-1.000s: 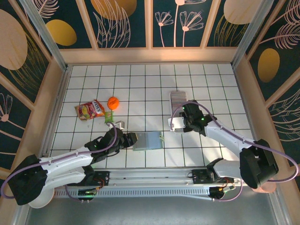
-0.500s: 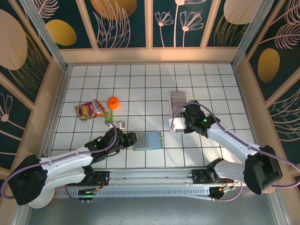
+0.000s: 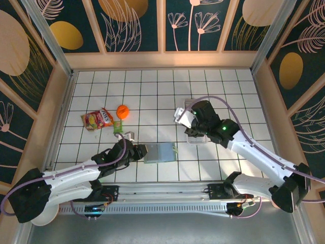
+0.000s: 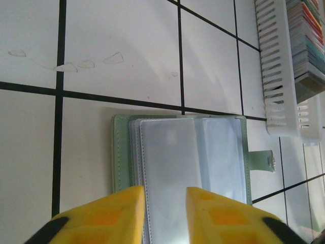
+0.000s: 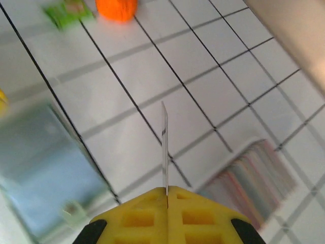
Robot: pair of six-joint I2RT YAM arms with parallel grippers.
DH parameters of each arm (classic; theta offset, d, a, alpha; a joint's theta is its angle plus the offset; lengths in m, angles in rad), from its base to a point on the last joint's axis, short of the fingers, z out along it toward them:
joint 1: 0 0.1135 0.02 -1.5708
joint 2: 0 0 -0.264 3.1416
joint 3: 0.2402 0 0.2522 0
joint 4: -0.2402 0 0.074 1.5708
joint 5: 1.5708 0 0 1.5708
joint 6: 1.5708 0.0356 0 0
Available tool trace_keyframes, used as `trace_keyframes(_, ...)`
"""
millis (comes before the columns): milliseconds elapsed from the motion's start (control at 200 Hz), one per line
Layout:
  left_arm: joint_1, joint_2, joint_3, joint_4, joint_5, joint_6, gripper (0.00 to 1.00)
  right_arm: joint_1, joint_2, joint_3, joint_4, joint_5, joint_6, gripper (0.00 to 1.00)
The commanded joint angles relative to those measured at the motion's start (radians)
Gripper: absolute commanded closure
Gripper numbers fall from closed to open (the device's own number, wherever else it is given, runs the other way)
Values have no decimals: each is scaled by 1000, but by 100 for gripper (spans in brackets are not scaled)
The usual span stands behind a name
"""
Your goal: Put the credit cards into the card holder
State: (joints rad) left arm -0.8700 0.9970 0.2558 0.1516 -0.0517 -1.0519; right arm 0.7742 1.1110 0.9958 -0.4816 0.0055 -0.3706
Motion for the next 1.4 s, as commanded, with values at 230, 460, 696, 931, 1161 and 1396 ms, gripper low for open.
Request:
trace_keyframes(230, -3, 58, -43, 176, 29, -65, 94, 99, -30, -403, 443, -302, 1191, 100)
trace_keyframes(460, -3, 118, -33, 169, 27, -61, 100, 150, 1, -538, 646, -239, 1318, 100)
trace_keyframes(696, -2, 185, -7, 138, 12, -43, 100, 151, 69, -514, 668, -195, 1308, 100)
trace_keyframes(931, -4, 215, -12, 139, 8, -37, 100, 150, 173, -503, 728, -209, 1304, 100)
trace_keyframes(1161, -3, 222, -18, 134, 4, -31, 100, 149, 255, -503, 815, -241, 1321, 100)
trace_keyframes(1396, -2, 217, -26, 131, -2, -30, 100, 149, 289, -500, 835, -252, 1328, 100)
